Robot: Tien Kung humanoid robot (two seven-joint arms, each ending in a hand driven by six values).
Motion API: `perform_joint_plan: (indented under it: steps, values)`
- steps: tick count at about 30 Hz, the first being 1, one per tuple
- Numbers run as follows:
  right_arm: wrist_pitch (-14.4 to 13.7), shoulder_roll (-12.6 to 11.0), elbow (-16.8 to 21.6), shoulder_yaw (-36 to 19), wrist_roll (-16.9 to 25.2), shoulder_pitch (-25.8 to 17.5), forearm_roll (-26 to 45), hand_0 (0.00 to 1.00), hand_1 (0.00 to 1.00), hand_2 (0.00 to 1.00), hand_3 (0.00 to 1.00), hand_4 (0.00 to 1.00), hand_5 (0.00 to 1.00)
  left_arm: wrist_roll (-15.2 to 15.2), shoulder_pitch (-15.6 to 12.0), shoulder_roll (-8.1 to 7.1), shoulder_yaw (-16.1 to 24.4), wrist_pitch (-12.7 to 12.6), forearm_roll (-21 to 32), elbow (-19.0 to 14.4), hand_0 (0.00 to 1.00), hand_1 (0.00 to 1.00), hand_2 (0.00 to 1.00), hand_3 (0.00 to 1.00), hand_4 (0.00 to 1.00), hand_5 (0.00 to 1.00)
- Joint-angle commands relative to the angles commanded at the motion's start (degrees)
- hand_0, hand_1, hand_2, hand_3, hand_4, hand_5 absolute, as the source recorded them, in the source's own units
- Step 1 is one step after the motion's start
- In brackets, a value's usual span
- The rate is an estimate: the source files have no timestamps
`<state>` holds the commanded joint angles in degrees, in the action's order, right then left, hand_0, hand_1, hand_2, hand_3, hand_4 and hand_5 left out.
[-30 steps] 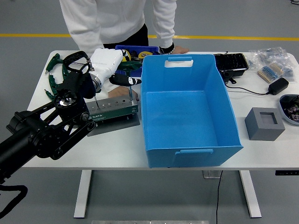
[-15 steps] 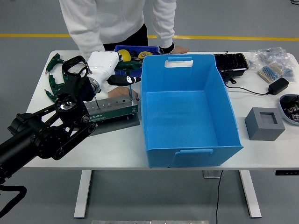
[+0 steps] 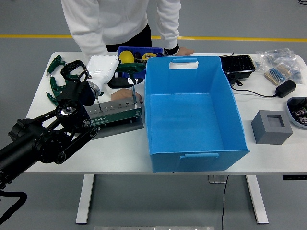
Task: Lift tool from toolbox,place it in box,lift tool from toolbox,place it in box
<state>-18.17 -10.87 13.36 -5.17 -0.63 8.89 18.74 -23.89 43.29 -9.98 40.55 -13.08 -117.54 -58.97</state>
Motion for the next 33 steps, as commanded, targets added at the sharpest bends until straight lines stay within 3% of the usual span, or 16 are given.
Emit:
perform_joint_plan:
  steps: [4,5,10,11,33]
  values:
    - [0.0,0.0,0.0,-0.1,-0.1,0.0,-0.3,0.703,0.671,0.723,0.553,0.791,0.688,0.3,-0.2,0.35,0.1,-1.8,1.1,0.6,0.240,0.149,0.181,0.227,0.998,0.913]
    - [0.0,0.0,0.0,-0.2,-0.1,0.0,-0.3,0.703,0.672,0.723,0.553,0.791,0.689,0.5,-0.1,0.43,0.0,-2.2,1.2,0.7,0.198,0.088,0.126,0.168,0.998,0.892]
    - [0.0,0.0,0.0,-0.2,-0.1,0.0,-0.3,0.703,0.672,0.723,0.553,0.791,0.689,1.6,0.0,0.76,-0.4,-4.2,1.2,1.8,0.198,0.088,0.126,0.168,0.998,0.892]
    - [0.0,0.0,0.0,-0.1,0.0,0.0,-0.2,0.703,0.672,0.723,0.553,0.791,0.689,1.8,-0.1,0.79,-0.5,-4.6,1.2,2.0,0.176,0.018,0.067,0.099,0.998,0.857]
    - [-0.1,0.0,0.1,-0.3,0.0,-0.4,-0.4,0.704,0.673,0.724,0.554,0.792,0.688,6.0,-0.4,0.89,-2.1,-11.1,2.8,3.6,0.154,0.002,0.002,0.038,0.998,0.823]
